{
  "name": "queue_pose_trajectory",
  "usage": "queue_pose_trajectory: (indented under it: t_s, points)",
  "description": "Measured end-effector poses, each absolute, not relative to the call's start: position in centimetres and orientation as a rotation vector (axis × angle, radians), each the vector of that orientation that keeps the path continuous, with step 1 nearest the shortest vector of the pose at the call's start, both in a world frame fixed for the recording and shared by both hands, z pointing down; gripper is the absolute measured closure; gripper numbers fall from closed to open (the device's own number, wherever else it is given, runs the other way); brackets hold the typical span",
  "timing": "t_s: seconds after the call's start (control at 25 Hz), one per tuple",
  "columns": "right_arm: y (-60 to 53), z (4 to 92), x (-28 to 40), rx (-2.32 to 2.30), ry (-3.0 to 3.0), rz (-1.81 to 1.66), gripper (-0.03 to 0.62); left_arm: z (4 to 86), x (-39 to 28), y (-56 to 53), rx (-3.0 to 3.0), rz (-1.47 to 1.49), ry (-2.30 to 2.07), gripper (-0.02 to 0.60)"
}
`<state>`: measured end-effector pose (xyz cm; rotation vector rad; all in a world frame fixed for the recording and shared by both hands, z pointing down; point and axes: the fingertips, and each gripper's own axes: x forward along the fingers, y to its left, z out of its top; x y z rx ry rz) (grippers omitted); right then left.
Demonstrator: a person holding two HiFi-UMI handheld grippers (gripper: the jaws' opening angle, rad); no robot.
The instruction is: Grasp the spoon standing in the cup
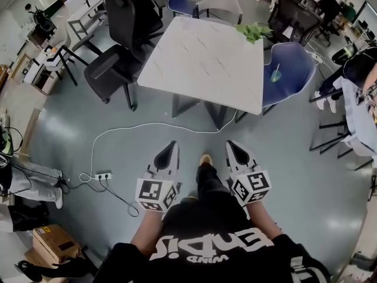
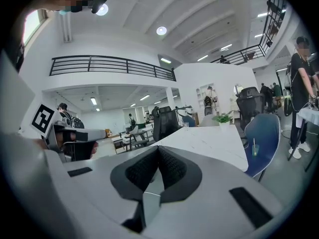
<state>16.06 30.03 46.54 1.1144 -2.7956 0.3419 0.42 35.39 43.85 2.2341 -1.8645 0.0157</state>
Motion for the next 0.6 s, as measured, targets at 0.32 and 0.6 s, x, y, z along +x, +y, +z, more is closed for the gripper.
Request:
queue_pose_trajectory:
  t_s: [0.32,0.6]
  points:
    - [24.5,46.2,15.2,1.117,-2.795,0.373,0.582,43.0,-0.2,29.5,2.242,0.016,-1.856,0.568]
    - [18.8,45.3,13.7,1.079,-2.814,0.381,0.582,41.8,-1.5,24.1,2.224,0.018,-1.888,0.568]
